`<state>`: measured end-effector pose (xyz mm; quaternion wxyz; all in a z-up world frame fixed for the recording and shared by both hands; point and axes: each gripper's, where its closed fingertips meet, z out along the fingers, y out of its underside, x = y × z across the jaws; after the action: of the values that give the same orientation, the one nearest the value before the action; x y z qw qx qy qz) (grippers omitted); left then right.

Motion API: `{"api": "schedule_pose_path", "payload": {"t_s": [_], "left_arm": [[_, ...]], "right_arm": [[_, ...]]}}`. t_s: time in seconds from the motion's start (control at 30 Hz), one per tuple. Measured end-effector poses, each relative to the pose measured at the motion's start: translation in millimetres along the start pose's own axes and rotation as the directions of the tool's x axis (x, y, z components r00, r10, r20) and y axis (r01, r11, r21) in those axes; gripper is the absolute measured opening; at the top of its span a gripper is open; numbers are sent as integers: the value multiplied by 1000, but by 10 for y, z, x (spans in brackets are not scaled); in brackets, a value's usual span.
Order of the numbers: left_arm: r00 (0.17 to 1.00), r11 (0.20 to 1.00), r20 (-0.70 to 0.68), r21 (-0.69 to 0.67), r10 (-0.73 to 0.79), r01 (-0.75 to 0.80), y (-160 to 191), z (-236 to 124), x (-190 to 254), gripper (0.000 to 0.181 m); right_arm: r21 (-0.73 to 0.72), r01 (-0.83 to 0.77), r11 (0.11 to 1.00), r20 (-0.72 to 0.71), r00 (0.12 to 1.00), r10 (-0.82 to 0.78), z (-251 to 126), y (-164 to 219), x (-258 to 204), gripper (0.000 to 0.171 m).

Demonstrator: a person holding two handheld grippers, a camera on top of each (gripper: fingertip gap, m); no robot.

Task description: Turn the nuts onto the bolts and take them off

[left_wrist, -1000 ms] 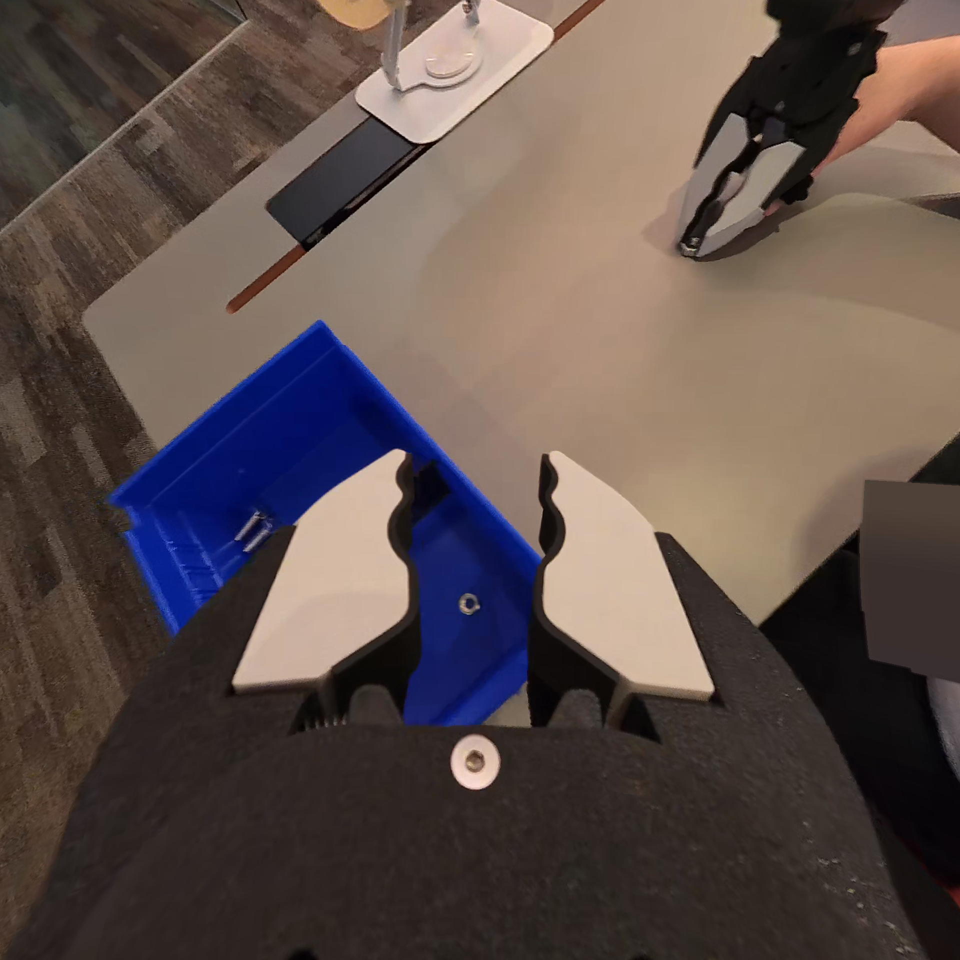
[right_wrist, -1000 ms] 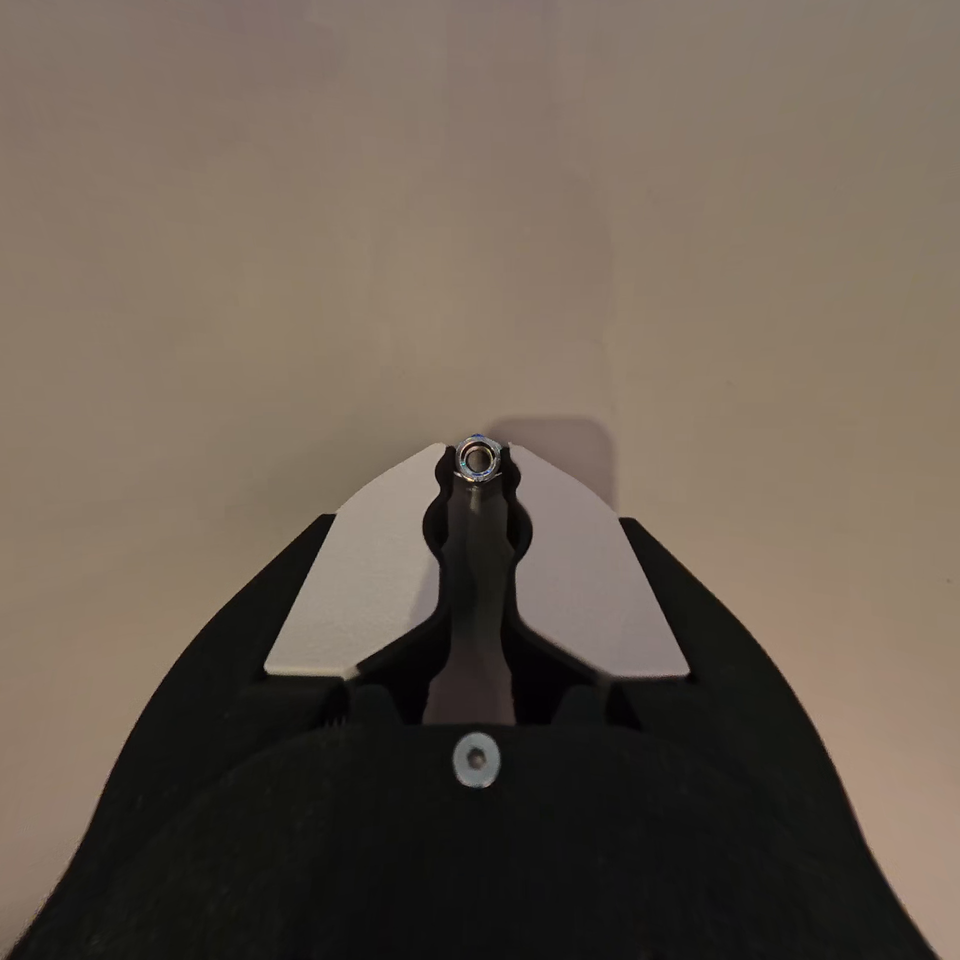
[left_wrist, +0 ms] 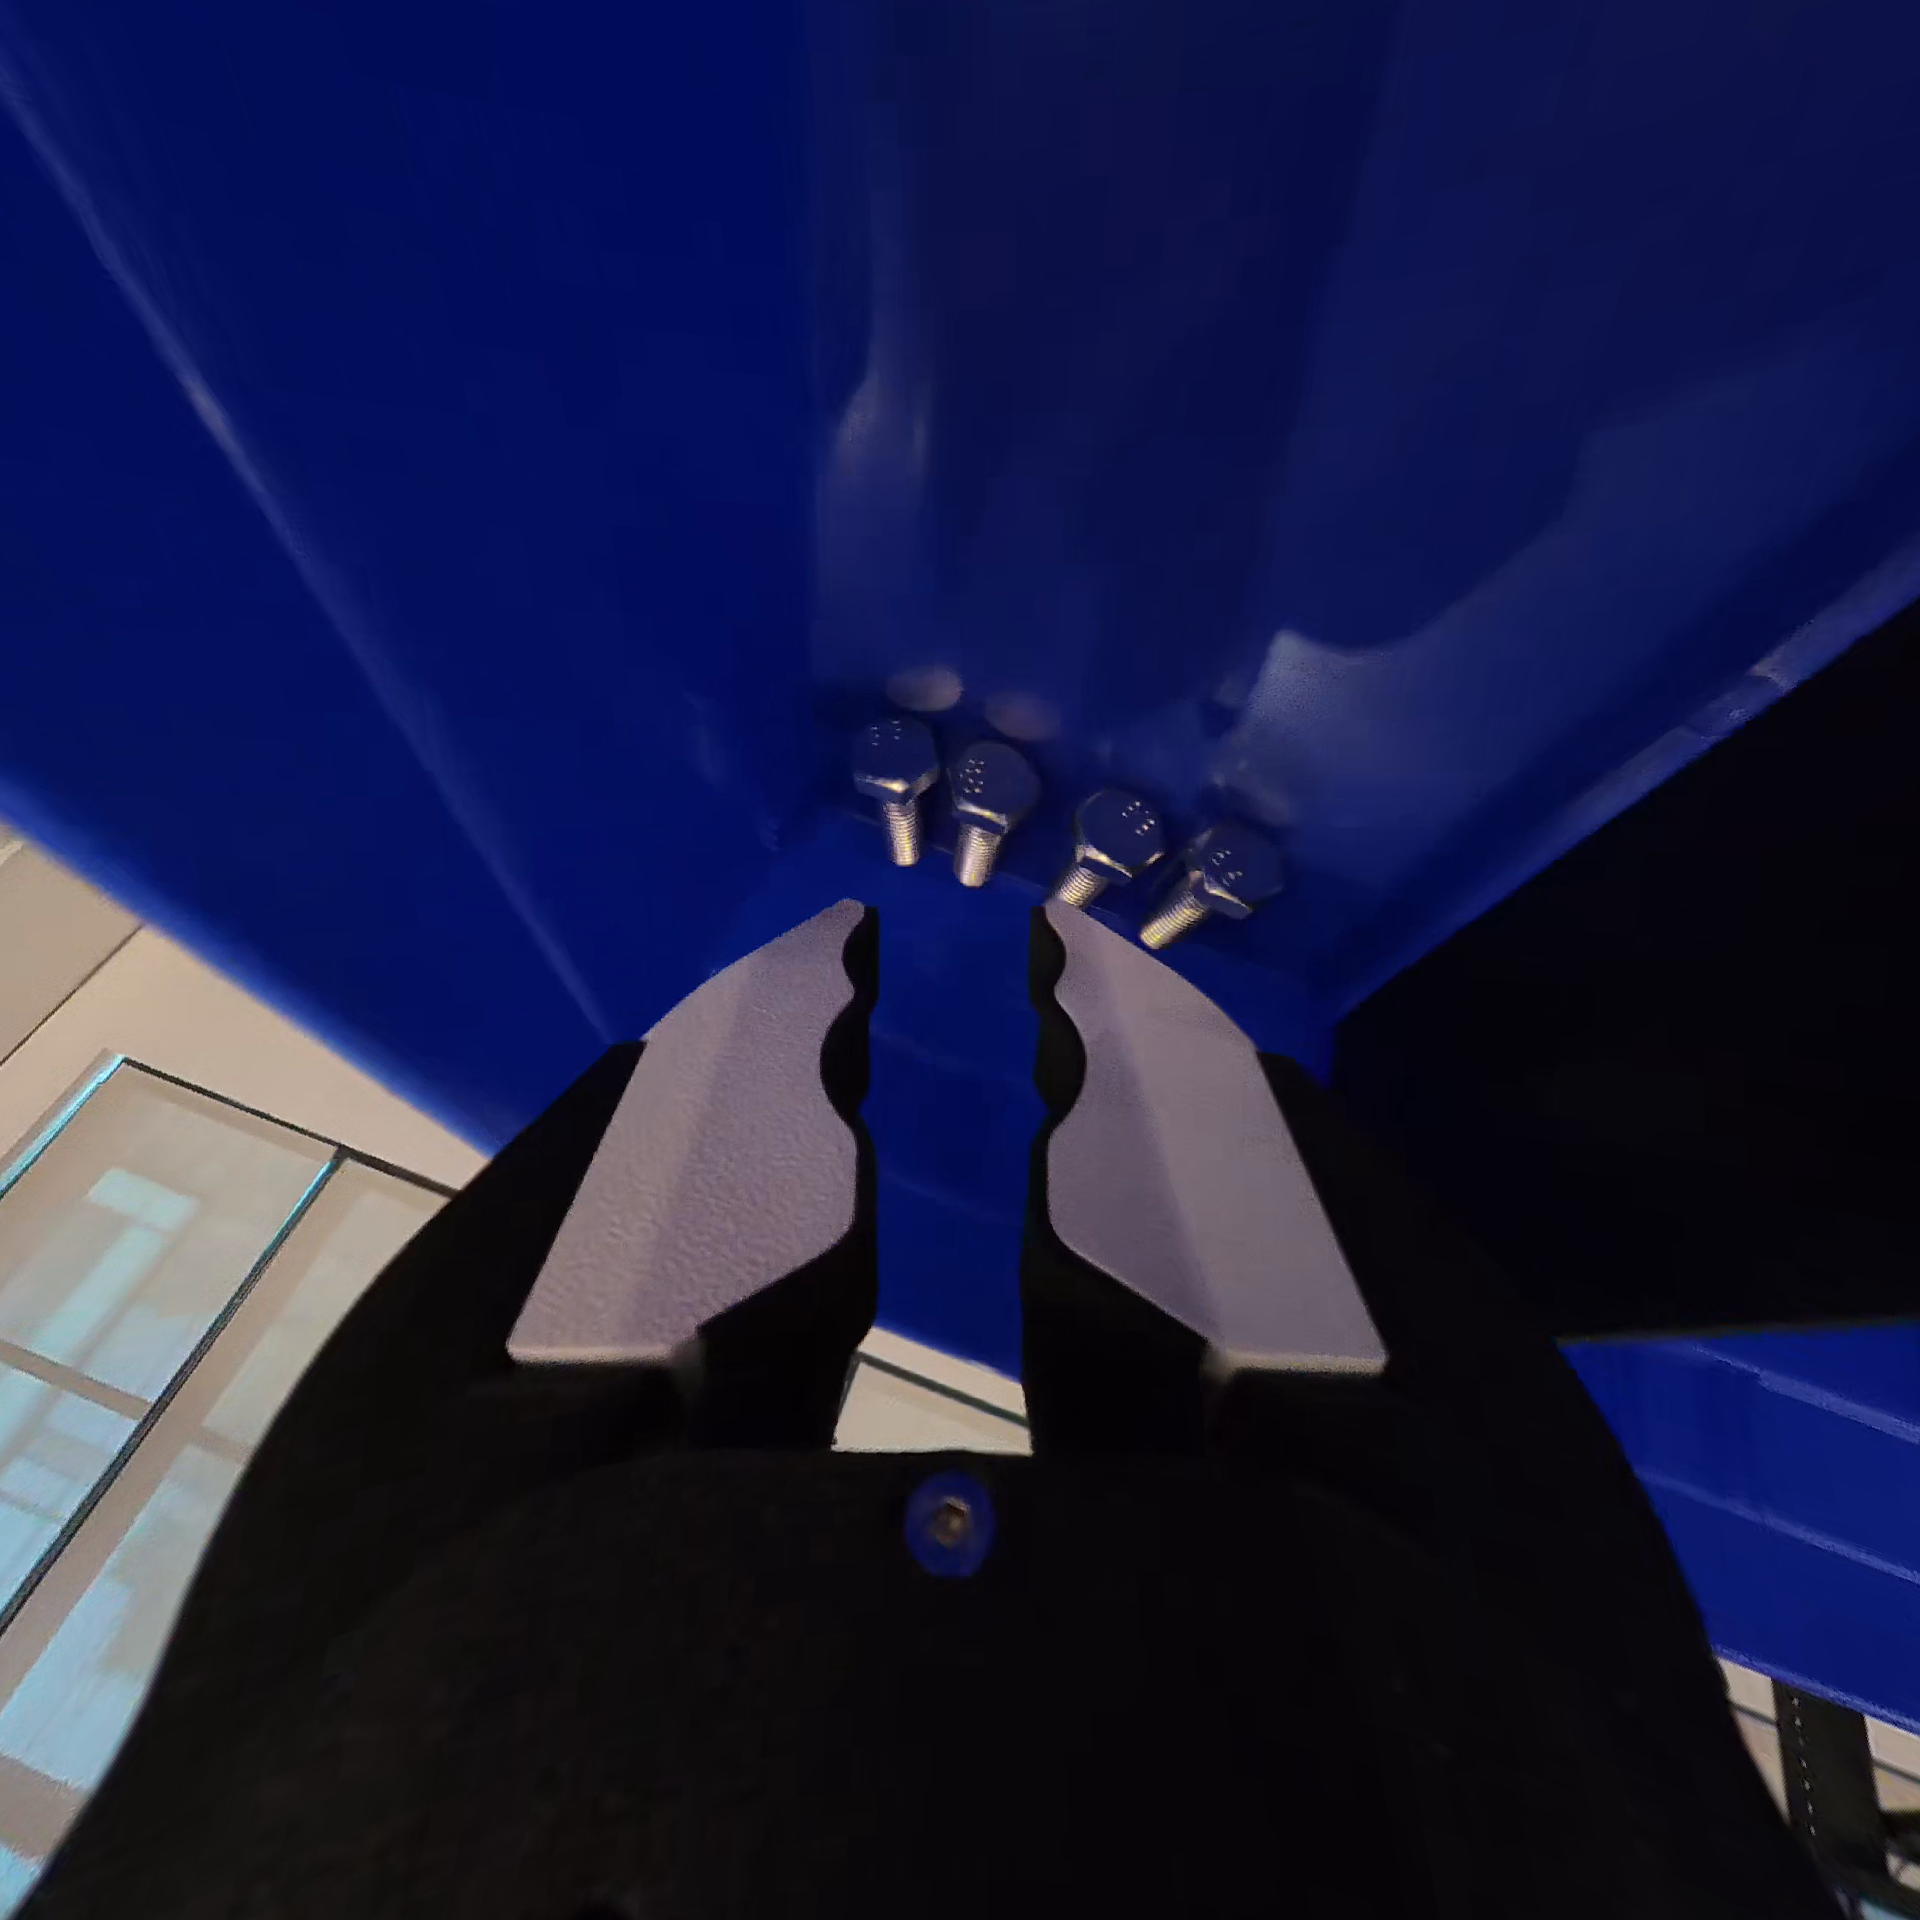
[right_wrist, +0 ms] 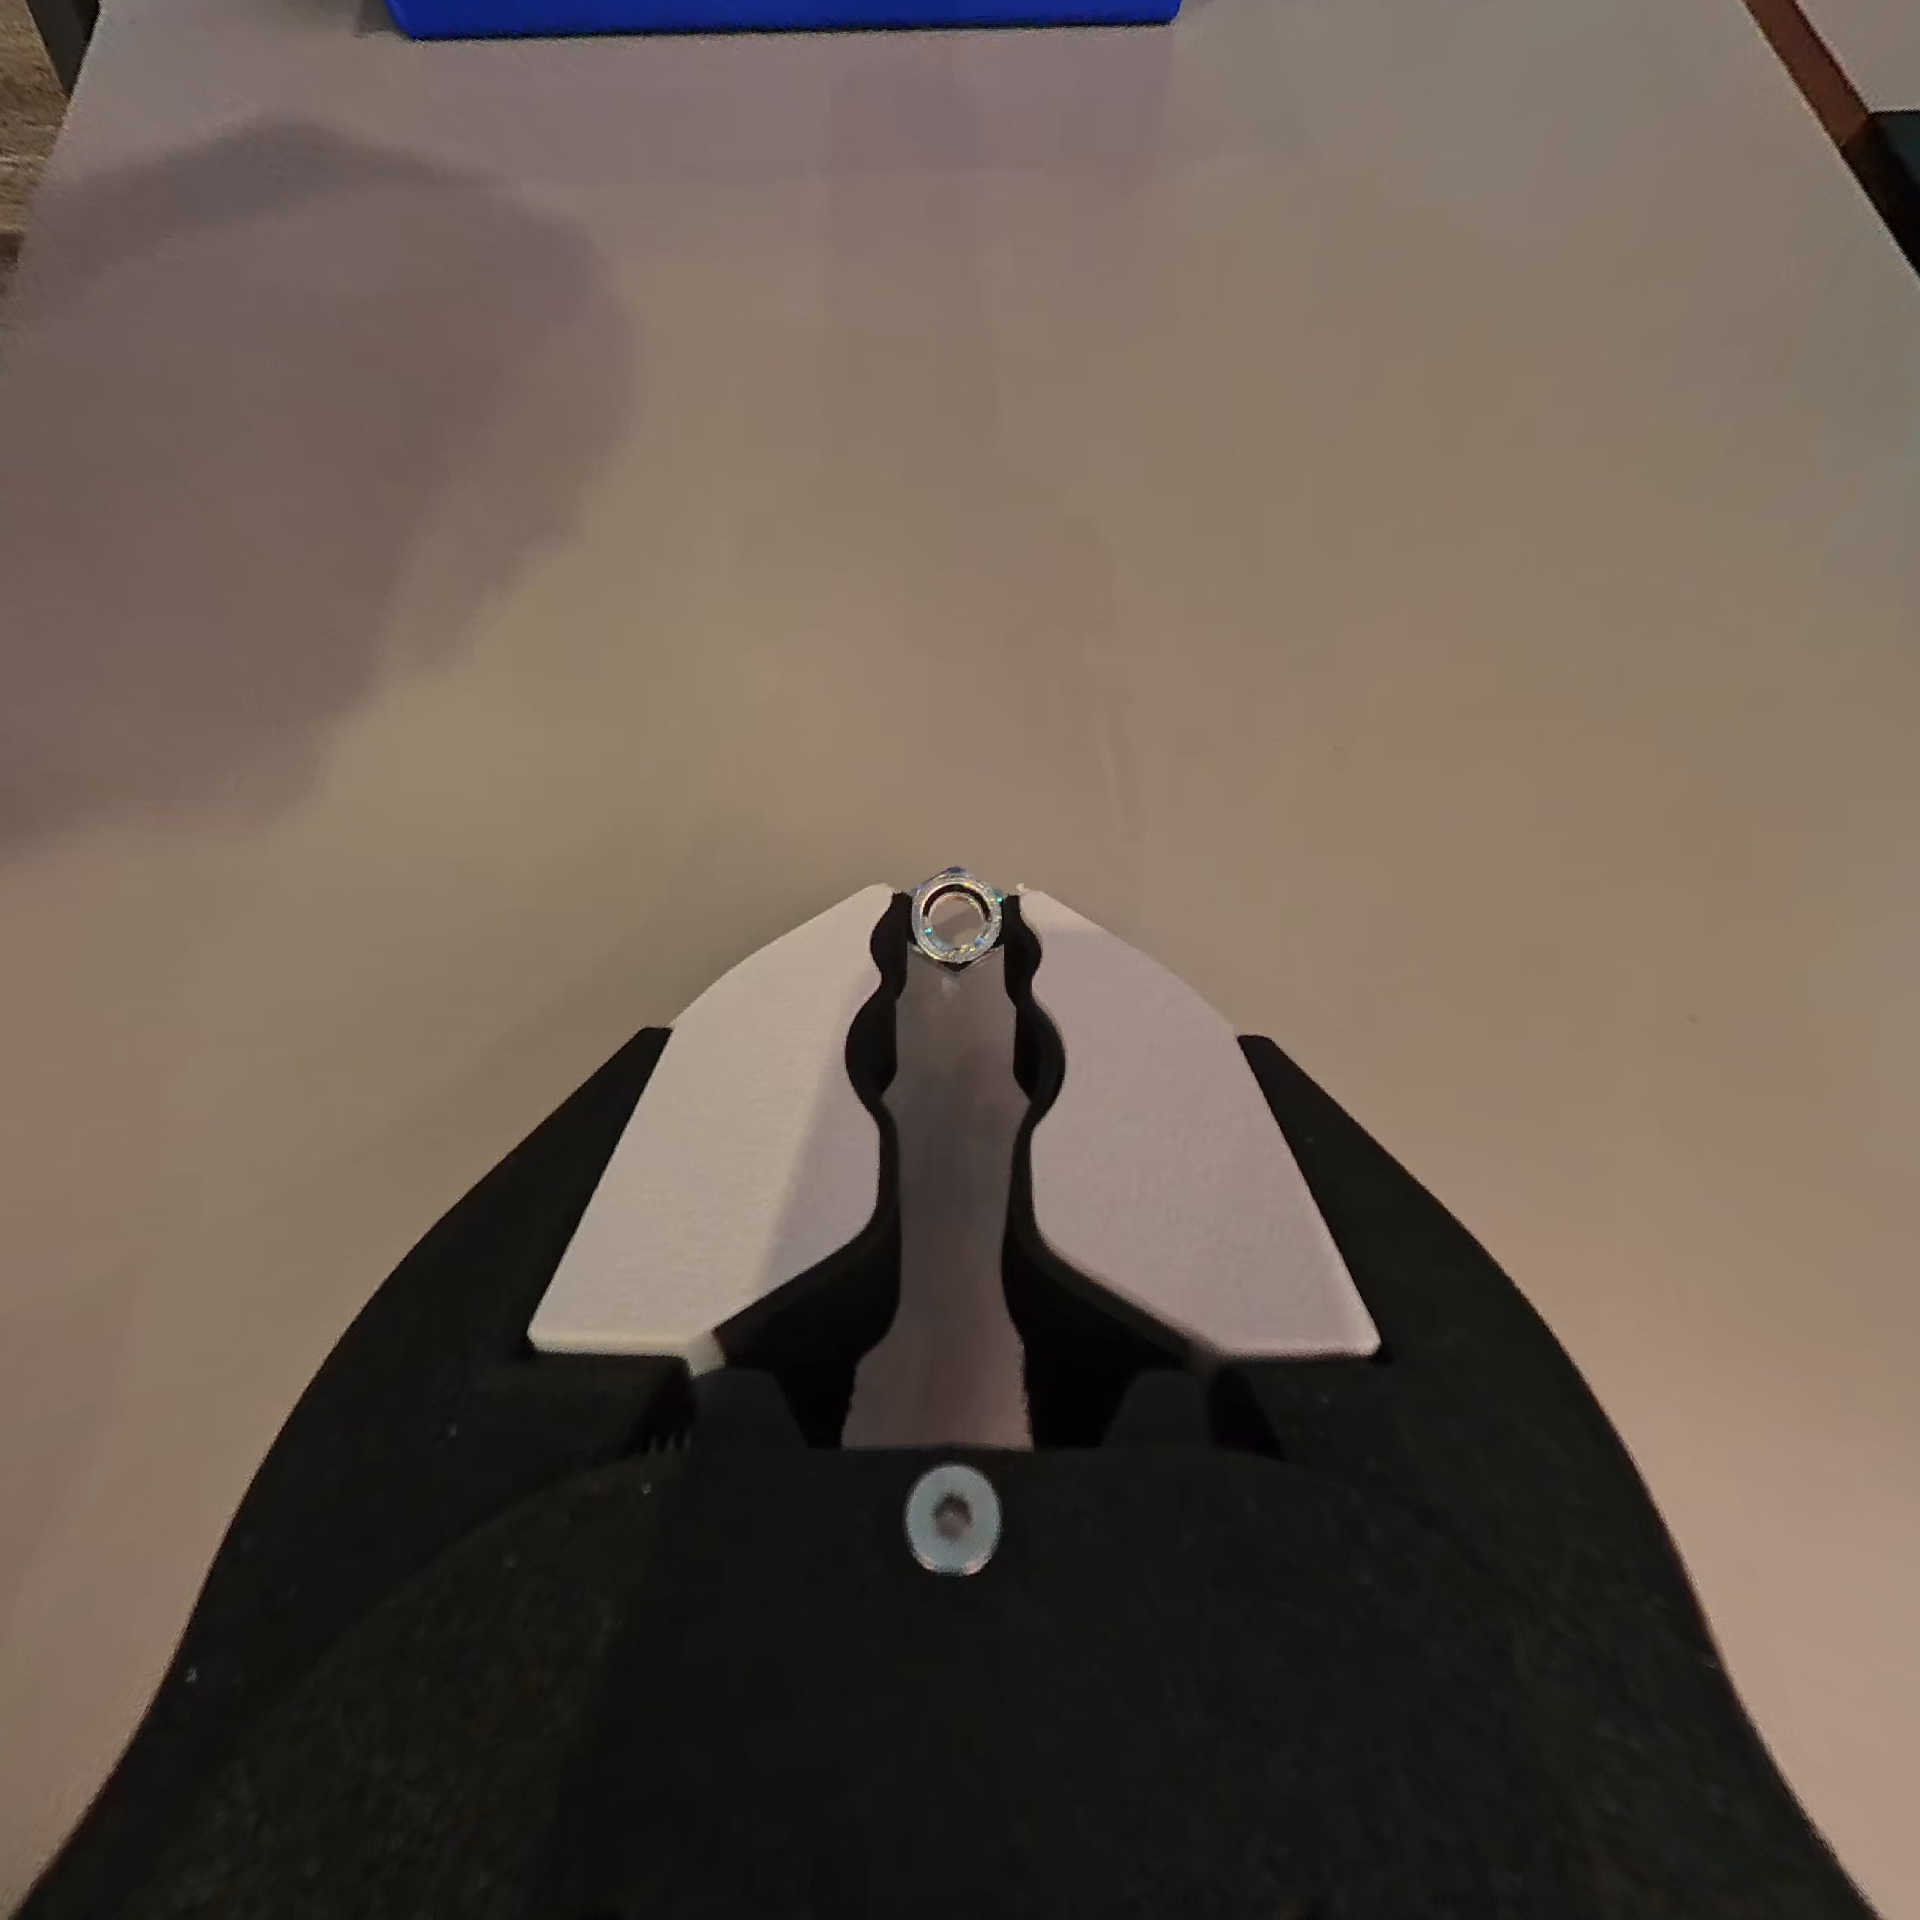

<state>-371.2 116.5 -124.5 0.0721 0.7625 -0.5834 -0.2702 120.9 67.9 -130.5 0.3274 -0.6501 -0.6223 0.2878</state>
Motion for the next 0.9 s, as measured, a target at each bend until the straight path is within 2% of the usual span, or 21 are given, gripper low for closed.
{"api": "schedule_pose_path", "payload": {"t_s": [0.37, 0.9], "left_arm": [[994, 1000, -106, -3, -12, 11, -73, 220, 83, 25], [994, 1000, -107, -16, 16, -18, -88, 306, 66, 23]], "right_arm": [[-26, 7, 1000, 1, 1000, -7, 13, 27, -16, 17], [-42, 7, 999, -3, 1000, -7, 3, 50, -11, 17]]}}
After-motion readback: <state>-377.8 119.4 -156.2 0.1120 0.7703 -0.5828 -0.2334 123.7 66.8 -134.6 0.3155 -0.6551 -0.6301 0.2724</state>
